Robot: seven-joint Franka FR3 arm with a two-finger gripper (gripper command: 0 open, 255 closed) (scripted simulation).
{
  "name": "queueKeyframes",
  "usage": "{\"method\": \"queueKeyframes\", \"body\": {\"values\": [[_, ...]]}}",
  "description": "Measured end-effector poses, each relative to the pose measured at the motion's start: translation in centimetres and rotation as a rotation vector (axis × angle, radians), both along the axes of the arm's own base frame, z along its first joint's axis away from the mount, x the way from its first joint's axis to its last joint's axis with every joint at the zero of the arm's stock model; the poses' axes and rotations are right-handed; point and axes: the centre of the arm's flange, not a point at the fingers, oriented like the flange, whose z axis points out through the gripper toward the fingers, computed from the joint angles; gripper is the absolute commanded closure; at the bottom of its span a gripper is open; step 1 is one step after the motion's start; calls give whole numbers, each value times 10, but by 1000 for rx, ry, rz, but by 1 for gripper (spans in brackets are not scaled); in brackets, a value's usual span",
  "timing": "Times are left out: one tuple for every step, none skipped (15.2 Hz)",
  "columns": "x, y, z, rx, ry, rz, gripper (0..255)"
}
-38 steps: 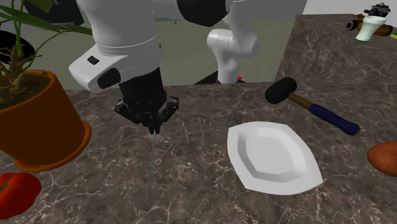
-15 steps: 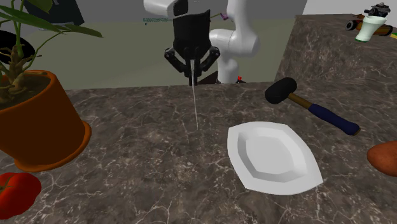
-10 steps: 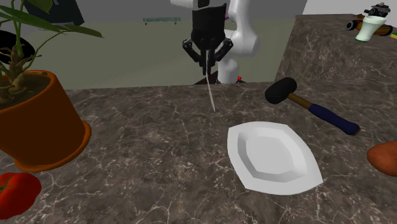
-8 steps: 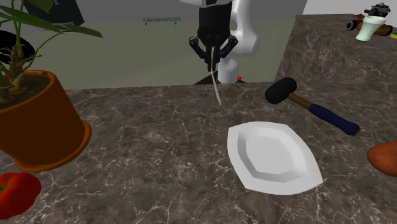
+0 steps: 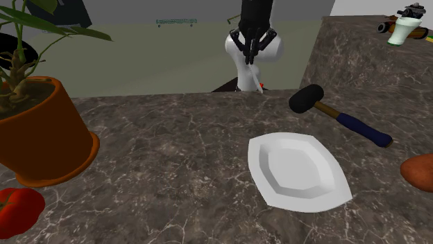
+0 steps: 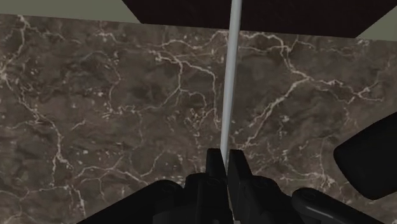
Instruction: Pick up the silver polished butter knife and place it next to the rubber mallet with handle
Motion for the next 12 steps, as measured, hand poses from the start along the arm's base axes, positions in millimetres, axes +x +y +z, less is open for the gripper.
{"method": "queueKeyframes", "body": {"values": [[-8,-1,1,0,0,0,255],[-11,-1,-2,0,0,0,255],[-13,-1,-5,0,0,0,255],[-15,-1,-10,0,0,0,255],[-16,-2,-17,0,0,0,255],[-16,-1,-21,0,1,0,255],[-15,-1,-28,0,1,0,255],[-14,-1,-32,0,1,0,255],[-14,-2,-37,0,1,0,255],[-14,-2,-42,0,1,0,255],[-14,-2,-48,0,1,0,255],[-15,-2,-53,0,1,0,255]]}}
